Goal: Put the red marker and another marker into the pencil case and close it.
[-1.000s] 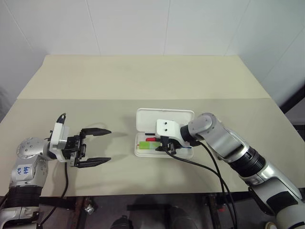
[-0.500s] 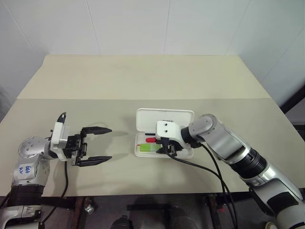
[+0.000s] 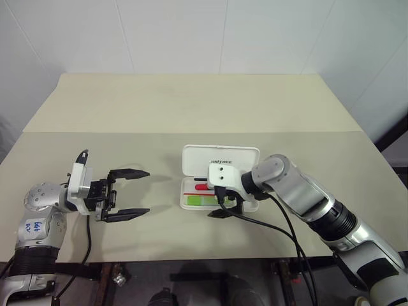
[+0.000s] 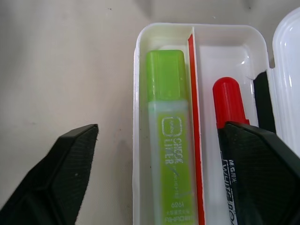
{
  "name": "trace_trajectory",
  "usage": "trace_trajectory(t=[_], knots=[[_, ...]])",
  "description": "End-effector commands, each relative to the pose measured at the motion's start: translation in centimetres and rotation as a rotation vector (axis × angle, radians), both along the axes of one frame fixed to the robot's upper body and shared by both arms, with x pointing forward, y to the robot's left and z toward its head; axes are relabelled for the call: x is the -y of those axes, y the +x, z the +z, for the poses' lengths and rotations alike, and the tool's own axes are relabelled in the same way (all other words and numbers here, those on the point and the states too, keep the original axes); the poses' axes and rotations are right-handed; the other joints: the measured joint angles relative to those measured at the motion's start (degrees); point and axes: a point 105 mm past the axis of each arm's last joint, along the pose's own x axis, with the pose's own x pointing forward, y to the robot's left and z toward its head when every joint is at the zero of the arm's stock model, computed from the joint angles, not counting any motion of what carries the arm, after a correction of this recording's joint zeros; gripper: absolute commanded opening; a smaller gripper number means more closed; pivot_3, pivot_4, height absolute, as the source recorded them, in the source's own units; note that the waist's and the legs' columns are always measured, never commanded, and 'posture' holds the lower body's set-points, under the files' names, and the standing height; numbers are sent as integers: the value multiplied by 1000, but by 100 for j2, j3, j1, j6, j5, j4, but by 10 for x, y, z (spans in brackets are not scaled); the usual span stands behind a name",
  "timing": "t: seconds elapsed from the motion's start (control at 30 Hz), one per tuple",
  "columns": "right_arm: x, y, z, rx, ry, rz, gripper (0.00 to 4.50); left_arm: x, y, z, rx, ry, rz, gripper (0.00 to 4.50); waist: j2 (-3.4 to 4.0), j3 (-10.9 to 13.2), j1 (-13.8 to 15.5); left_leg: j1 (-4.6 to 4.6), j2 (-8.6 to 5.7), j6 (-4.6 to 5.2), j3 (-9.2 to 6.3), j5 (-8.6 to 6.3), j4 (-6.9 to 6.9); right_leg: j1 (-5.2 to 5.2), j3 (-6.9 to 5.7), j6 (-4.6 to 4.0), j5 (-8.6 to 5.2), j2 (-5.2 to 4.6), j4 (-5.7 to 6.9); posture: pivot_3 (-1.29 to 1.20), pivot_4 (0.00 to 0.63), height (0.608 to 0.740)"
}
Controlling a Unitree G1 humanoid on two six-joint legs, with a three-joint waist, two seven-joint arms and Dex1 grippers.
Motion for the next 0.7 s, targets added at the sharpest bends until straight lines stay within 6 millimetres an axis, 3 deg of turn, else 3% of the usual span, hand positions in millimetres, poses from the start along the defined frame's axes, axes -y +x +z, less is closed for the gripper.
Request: trace_trajectory(t=[0.03,0.17,0.3,0.53,0.7], knots=[[3,-2,33,61,79,29,4457,0,-4,8,48,-1,-37,4500,0,0,4,0,0,0,0,0,0,0,0,0,0,0,-1,0,150,740],[22,-11,47,-10,140,-16,4457,2,-6,8,50,-18,-47,4500,0,0,19,-2,0,0,-1,0,-1,0,-1,0,0,-1,-4,0,150,740],[60,-17,49,-41,113,-121,4457,3,-6,6,47,-34,-46,4500,-1,0,98,-2,0,-2,-5,-2,-3,2,-4,-3,-1,-1,-11,0,150,740],[121,8,43,81,72,-486,4457,7,4,6,43,-56,-60,4500,-4,-2,137,2,-1,-4,-3,-2,4,1,-1,-7,-4,-1,-19,0,150,740],[154,12,31,159,65,-710,4457,18,15,7,44,-83,-98,4500,-5,-3,152,4,-2,-5,-8,-1,5,3,-2,-7,-4,-1,-15,0,150,740]])
